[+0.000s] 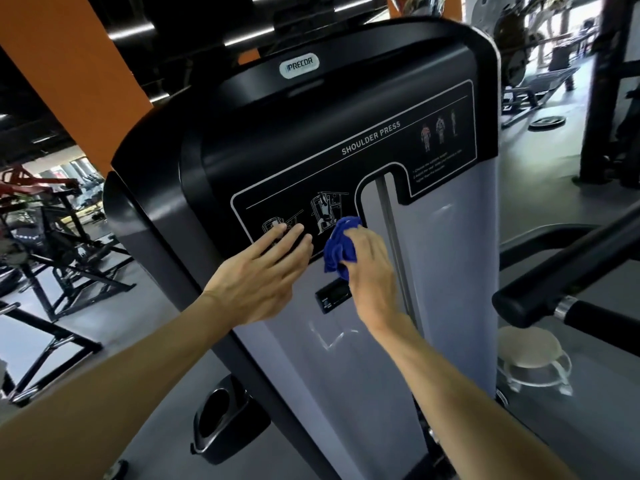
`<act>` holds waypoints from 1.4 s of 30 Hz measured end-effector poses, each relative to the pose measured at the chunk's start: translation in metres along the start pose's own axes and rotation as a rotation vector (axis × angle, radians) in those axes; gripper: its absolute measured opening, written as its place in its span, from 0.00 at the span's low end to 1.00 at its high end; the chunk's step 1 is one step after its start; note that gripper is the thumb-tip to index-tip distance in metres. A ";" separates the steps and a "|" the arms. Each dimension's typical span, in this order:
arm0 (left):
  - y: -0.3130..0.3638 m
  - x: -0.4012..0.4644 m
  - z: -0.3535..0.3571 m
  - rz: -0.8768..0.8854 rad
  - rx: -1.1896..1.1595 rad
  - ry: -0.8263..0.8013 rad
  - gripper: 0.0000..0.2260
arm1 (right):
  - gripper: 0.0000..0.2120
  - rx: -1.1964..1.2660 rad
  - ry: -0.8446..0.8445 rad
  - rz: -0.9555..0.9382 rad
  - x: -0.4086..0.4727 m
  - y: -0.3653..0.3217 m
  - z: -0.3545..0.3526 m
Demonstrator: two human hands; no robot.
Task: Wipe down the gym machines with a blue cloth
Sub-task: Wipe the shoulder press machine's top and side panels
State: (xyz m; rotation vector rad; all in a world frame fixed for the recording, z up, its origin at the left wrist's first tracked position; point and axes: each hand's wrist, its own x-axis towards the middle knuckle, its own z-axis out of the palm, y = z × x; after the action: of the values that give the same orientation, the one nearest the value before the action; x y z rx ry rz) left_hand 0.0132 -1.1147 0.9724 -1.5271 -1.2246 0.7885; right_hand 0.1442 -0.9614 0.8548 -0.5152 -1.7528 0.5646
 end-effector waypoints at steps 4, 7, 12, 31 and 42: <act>0.006 0.002 0.001 -0.044 -0.002 0.013 0.30 | 0.28 -0.002 0.005 -0.041 0.004 0.000 -0.006; 0.010 0.003 0.000 -0.063 -0.005 0.014 0.30 | 0.28 -0.049 0.013 -0.066 -0.006 0.016 -0.001; 0.010 0.003 0.001 -0.070 0.024 0.011 0.30 | 0.24 -0.081 0.082 0.035 -0.013 0.038 -0.018; 0.010 0.002 0.003 -0.103 0.037 0.026 0.30 | 0.24 -0.043 -0.142 -0.189 -0.016 0.058 -0.017; 0.018 -0.001 0.008 -0.127 0.056 0.075 0.29 | 0.28 0.033 -0.278 0.107 -0.062 0.078 -0.014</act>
State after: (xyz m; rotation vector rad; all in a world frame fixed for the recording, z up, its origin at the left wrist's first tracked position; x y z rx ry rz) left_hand 0.0112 -1.1134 0.9531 -1.4070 -1.2217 0.6713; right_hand 0.1762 -0.9363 0.7628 -0.5293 -1.9826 0.7696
